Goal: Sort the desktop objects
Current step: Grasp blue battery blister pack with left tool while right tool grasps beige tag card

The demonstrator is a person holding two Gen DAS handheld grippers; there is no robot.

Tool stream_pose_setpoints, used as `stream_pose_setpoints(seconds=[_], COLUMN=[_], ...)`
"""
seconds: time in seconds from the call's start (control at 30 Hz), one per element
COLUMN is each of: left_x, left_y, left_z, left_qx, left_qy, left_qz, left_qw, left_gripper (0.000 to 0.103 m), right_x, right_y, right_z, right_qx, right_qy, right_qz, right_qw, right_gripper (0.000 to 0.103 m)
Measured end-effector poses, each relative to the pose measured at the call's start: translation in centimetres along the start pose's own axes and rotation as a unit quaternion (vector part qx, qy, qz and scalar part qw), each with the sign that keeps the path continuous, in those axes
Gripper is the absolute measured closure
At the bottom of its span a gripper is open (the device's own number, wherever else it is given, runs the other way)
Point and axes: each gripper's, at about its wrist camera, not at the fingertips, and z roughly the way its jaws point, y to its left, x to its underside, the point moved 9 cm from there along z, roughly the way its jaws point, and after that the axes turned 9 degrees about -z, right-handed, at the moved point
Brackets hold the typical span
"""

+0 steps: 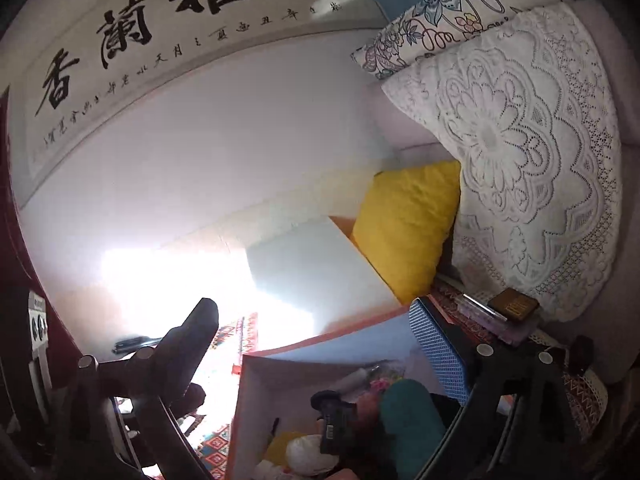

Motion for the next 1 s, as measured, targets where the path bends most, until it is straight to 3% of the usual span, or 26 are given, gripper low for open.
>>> stream_pose_setpoints(seconds=[0.23, 0.37, 0.5, 0.57, 0.63, 0.77, 0.87, 0.93, 1.0], left_x=[3.5, 7.0, 11.9, 14.0, 16.0, 17.8, 16.8, 15.6, 14.3], left_y=[8.4, 15.1, 22.4, 24.9, 27.2, 27.3, 24.4, 22.7, 22.7], left_z=[-6.0, -10.0, -12.4, -12.5, -12.6, -9.4, -4.9, -1.5, 1.7], left_qx=[-0.063, -0.123, -0.194, -0.202, -0.209, -0.177, -0.147, -0.152, -0.169], left_qy=[-0.015, -0.028, -0.019, -0.008, 0.002, 0.031, 0.057, 0.075, 0.092], left_qz=[-0.044, -0.061, -0.073, -0.085, -0.097, -0.103, -0.048, -0.003, 0.028], left_qw=[0.9969, 0.9902, 0.9781, 0.9756, 0.9731, 0.9784, 0.9863, 0.9855, 0.9809], left_gripper=[0.008, 0.005, 0.003, 0.003, 0.003, 0.004, 0.004, 0.004, 0.004], right_x=[0.9, 1.8, 4.6, 6.7, 9.6, 15.7, 20.3, 22.7, 22.9], right_y=[6.4, 11.5, 17.5, 20.3, 21.7, 23.4, 24.7, 25.1, 24.0], right_z=[0.4, 0.5, 2.2, 3.4, 5.3, 9.4, 12.2, 13.8, 14.6], right_qx=[-0.045, -0.104, -0.18, -0.208, -0.204, -0.174, -0.15, -0.14, -0.144], right_qy=[0.019, 0.029, 0.075, 0.109, 0.149, 0.231, 0.292, 0.325, 0.333], right_qz=[-0.022, -0.02, 0.002, 0.013, 0.013, 0.009, 0.005, 0.016, 0.06], right_qw=[0.999, 0.994, 0.981, 0.972, 0.967, 0.957, 0.945, 0.935, 0.93], right_gripper=[0.004, 0.002, 0.001, 0.001, 0.001, 0.001, 0.003, 0.003, 0.003])
